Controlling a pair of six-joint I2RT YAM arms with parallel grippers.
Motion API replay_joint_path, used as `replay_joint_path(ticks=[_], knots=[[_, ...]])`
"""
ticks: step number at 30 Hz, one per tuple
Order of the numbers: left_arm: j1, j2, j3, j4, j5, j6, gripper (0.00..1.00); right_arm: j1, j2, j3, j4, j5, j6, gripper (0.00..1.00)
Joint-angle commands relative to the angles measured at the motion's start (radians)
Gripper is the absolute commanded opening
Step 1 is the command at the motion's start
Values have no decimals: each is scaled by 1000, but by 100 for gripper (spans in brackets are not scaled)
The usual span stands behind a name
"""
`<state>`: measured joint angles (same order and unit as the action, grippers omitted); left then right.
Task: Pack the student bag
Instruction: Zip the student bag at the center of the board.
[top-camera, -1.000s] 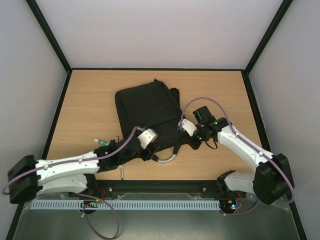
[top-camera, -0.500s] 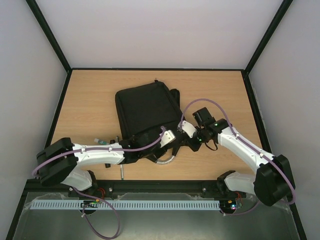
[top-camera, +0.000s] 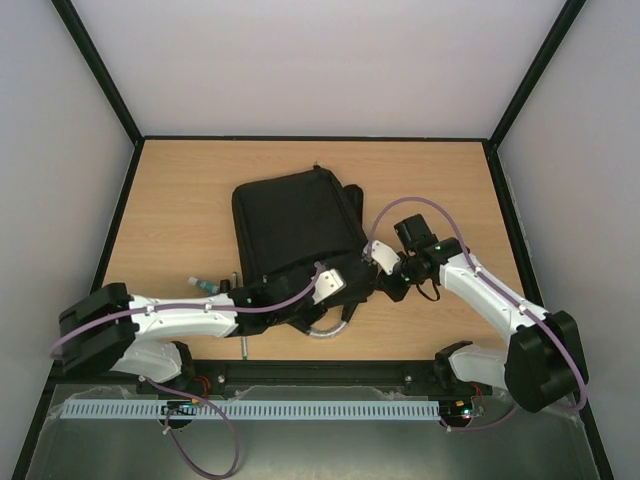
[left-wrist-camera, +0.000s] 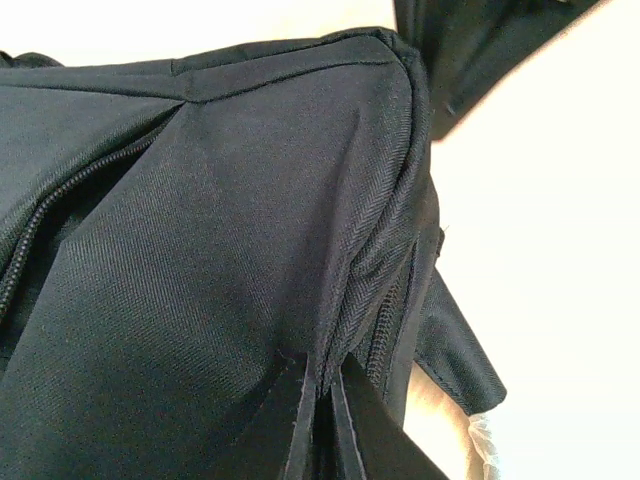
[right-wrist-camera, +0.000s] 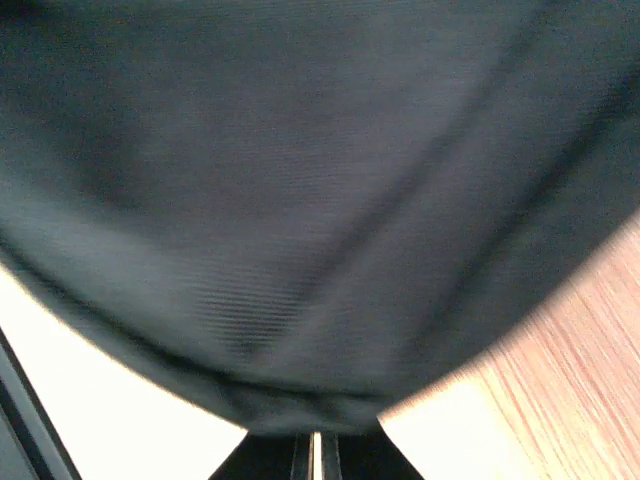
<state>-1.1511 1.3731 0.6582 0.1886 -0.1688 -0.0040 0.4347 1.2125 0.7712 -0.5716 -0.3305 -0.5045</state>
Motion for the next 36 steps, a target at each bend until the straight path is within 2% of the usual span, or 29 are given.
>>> replay_joint_path(ticks=[1, 9, 10, 13, 16, 25, 30, 32, 36], knots=[[-63, -88, -80, -61, -39, -66, 4, -49, 7, 0, -31, 54, -40, 1], [-137, -202, -142, -124, -107, -175, 6, -51, 55, 15, 2, 33, -13, 1], [-140, -214, -138, -129, -114, -186, 14, -51, 61, 18, 4, 11, -7, 1], [-149, -216, -111, -120, -149, -188, 53, -48, 68, 25, -6, -47, 2, 1], [-149, -174, -72, -80, -156, -148, 63, -37, 52, 25, -12, -73, 7, 1], [-150, 144, 158, -15, -116, -28, 65, -11, 12, 16, -25, -94, 27, 1], [-150, 268, 263, -69, -198, -31, 64, -8, 1, 12, -29, -92, 24, 1], [-150, 286, 286, -87, -226, -35, 59, -8, -1, 10, -31, -95, 21, 1], [-150, 277, 277, -99, -240, -46, 38, -10, 2, 2, -31, -90, 9, 1]])
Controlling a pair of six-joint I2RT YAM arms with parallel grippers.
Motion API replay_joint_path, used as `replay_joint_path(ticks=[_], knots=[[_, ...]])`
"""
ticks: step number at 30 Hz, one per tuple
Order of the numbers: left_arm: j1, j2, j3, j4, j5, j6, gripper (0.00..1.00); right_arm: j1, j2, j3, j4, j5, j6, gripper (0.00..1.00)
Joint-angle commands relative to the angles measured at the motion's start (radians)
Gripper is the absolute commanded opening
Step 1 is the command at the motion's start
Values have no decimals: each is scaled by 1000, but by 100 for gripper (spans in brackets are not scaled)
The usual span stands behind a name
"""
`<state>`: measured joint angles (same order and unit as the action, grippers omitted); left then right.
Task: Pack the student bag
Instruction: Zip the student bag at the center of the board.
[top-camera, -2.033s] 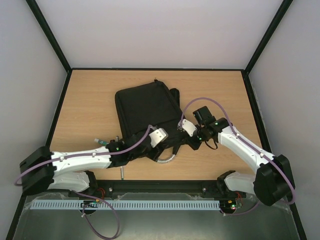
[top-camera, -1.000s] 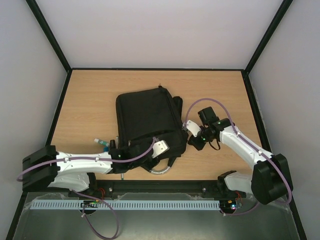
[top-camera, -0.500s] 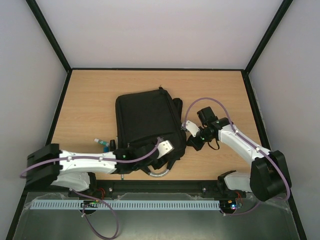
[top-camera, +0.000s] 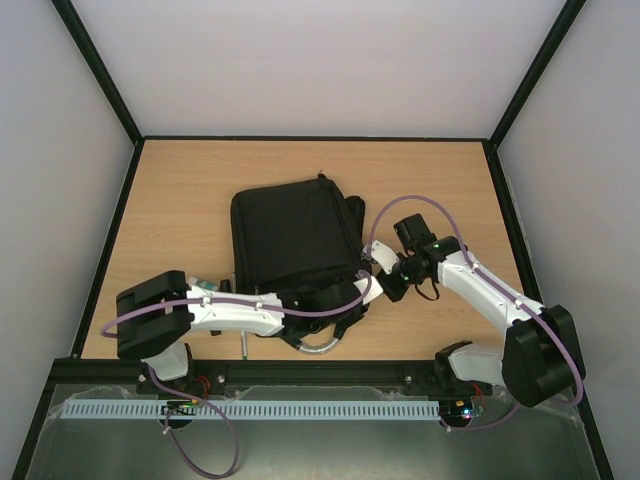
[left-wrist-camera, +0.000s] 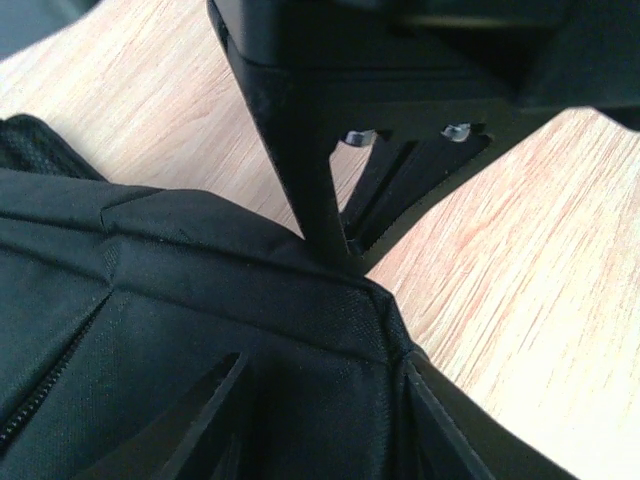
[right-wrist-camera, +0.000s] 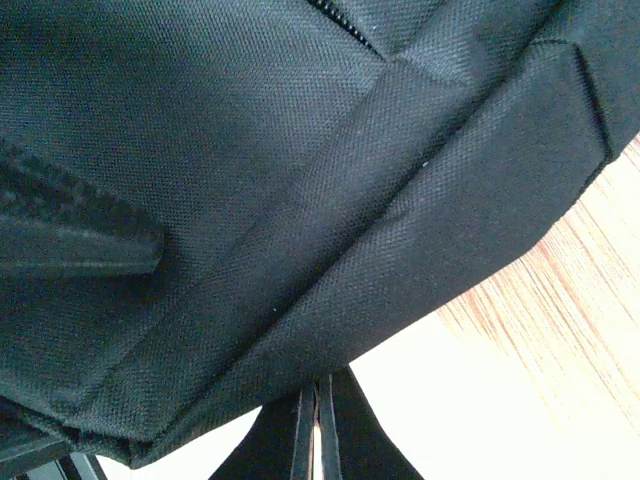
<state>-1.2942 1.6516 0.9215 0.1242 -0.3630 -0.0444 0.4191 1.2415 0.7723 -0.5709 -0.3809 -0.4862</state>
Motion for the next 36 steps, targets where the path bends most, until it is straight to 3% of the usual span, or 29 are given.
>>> replay_joint_path(ticks=[1, 5, 11, 21, 30, 31, 33, 36], knots=[[-6, -9, 9, -39, -36, -6, 32, 6, -23, 0, -31, -34, -9, 1], [-12, -49, -15, -83, 40, -3, 3, 5, -11, 5, -37, -15, 1, 1], [-61, -157, -110, -110, 101, -7, 2, 0, 10, 8, 11, 76, 12, 1], [-114, -288, -214, -113, 105, -22, 2, 1, 187, 164, 26, 75, 37, 1], [-114, -322, -244, -84, 43, -31, 11, 1, 188, 156, 79, 141, 106, 3], [-113, -324, -246, -82, 38, -31, 14, 1, 190, 154, 78, 148, 109, 9], [-113, -323, -242, -86, 10, -41, 32, 1, 180, 148, 72, 152, 112, 23], [-110, -334, -234, -104, -51, -78, 48, -3, 135, 131, 70, 162, 121, 35]])
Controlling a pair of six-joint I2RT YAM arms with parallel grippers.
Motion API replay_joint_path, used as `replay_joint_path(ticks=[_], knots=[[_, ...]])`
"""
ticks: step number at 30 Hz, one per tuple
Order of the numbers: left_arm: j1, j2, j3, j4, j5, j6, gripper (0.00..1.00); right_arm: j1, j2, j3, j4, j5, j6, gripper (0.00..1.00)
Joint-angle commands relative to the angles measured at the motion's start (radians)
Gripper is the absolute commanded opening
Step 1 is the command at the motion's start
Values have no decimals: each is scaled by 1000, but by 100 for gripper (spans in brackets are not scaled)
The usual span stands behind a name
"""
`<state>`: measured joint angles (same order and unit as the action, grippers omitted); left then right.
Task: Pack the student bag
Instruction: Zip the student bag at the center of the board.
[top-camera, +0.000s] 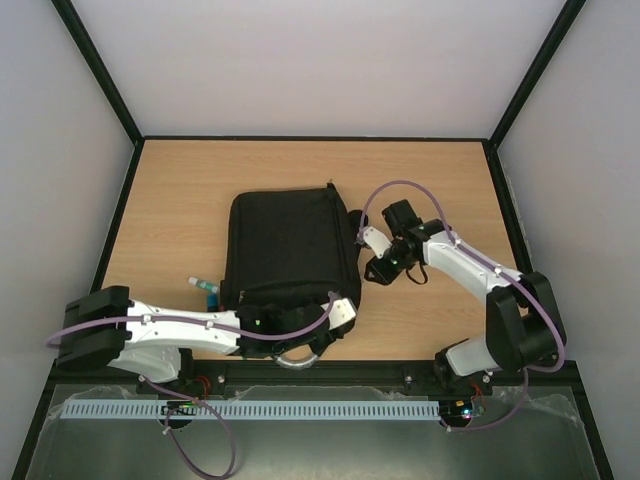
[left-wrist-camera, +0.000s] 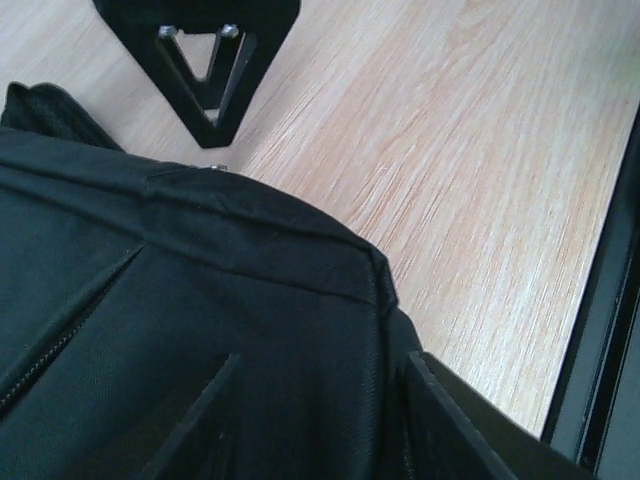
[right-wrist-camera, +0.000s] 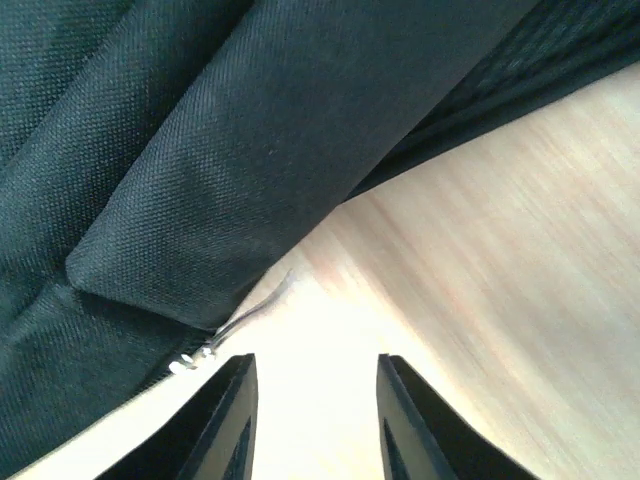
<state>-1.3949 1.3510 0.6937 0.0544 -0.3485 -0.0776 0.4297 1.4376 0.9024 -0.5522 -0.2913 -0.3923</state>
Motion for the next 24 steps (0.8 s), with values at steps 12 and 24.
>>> replay_joint_path(ticks=[12, 24], knots=[[321, -284, 5, -242, -207, -437, 88, -57, -247, -52, 80, 107, 137, 49], [499, -473, -49, -253, -102, -381, 100, -57, -248, -107, 110, 18, 142, 52]])
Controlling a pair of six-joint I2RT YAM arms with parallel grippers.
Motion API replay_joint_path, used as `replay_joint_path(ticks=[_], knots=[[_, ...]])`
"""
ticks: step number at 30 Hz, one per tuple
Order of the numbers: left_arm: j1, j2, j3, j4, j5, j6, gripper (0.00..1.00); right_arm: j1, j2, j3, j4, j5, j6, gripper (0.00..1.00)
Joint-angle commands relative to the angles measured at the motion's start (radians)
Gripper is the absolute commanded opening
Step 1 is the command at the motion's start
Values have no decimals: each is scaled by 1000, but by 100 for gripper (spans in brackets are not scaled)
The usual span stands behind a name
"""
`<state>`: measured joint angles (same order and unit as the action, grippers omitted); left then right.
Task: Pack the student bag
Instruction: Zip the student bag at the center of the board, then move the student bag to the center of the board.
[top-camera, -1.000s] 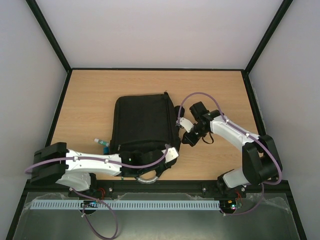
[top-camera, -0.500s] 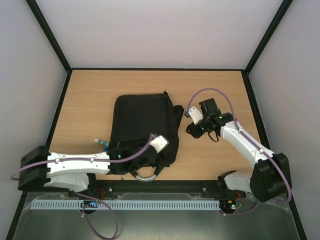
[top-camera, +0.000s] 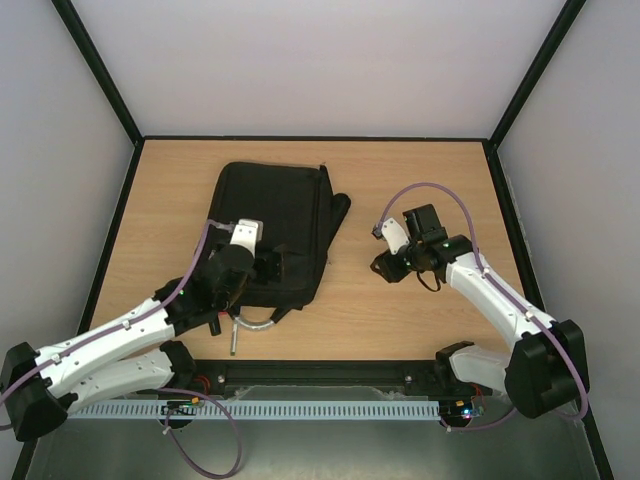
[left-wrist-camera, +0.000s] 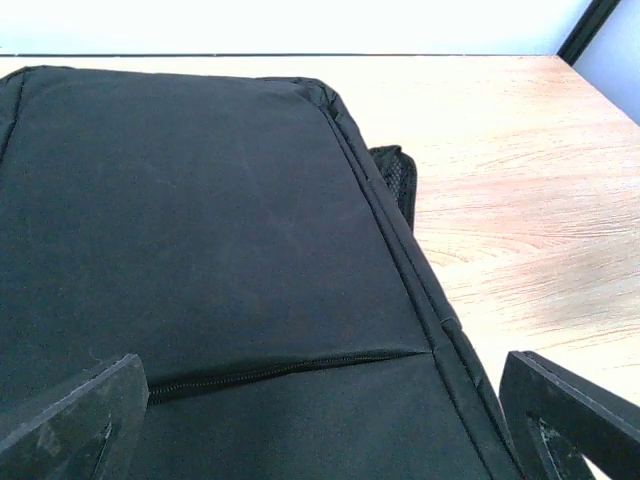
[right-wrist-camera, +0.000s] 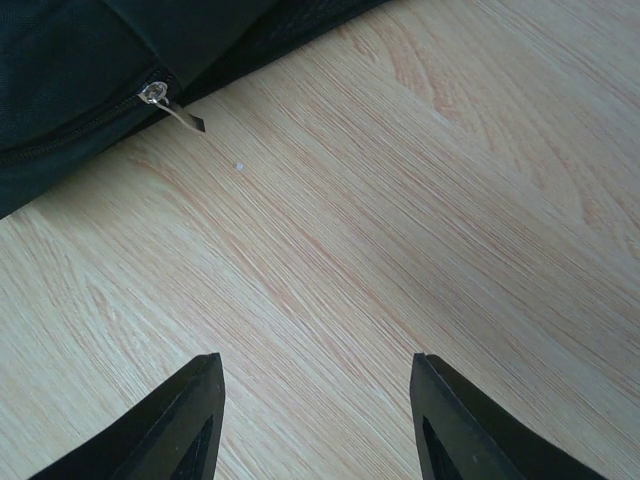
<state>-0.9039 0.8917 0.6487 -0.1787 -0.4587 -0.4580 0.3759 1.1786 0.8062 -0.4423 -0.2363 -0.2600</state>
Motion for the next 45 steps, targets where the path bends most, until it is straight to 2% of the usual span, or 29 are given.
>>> replay_joint_path(ticks=[1, 4, 8, 11, 15, 17, 19, 22, 26, 30, 33, 35, 39, 45], knots=[[18, -11, 3, -44, -22, -21, 100, -3, 13, -12, -1, -43, 10, 52], [114, 4, 23, -118, -58, -98, 100, -3, 15, -12, -4, -49, 5, 52], [338, 22, 33, -154, 23, -175, 100, -2, 13, -15, -5, -50, 0, 53], [504, 15, -11, -77, 134, -199, 99, -3, 12, -19, -6, -49, -2, 54], [670, 60, -46, 53, 242, -273, 99, -3, 12, -25, -6, -50, -3, 61], [715, 131, -38, 124, 267, -295, 99, -3, 15, -26, -2, -48, -4, 64], [747, 278, 23, 134, 277, -280, 100, -3, 22, -24, -6, -51, -6, 66], [812, 485, 140, 165, 561, -149, 99, -3, 23, -26, -9, -57, -10, 69], [876, 635, 208, 179, 697, -99, 99, -2, 5, -28, -5, -49, -7, 78], [890, 695, 250, 123, 713, -34, 99, -2, -15, -35, 1, -30, -8, 81], [872, 731, 244, 144, 830, -40, 96, -3, -15, -37, 4, -26, -12, 81], [816, 727, 232, 167, 843, -44, 94, -3, -10, -35, 4, -25, -13, 81], [657, 724, 254, 171, 759, -27, 94, -3, -5, -36, 5, -22, -13, 81], [501, 845, 368, 181, 737, -6, 93, -2, -6, -36, 4, -22, -14, 81]])
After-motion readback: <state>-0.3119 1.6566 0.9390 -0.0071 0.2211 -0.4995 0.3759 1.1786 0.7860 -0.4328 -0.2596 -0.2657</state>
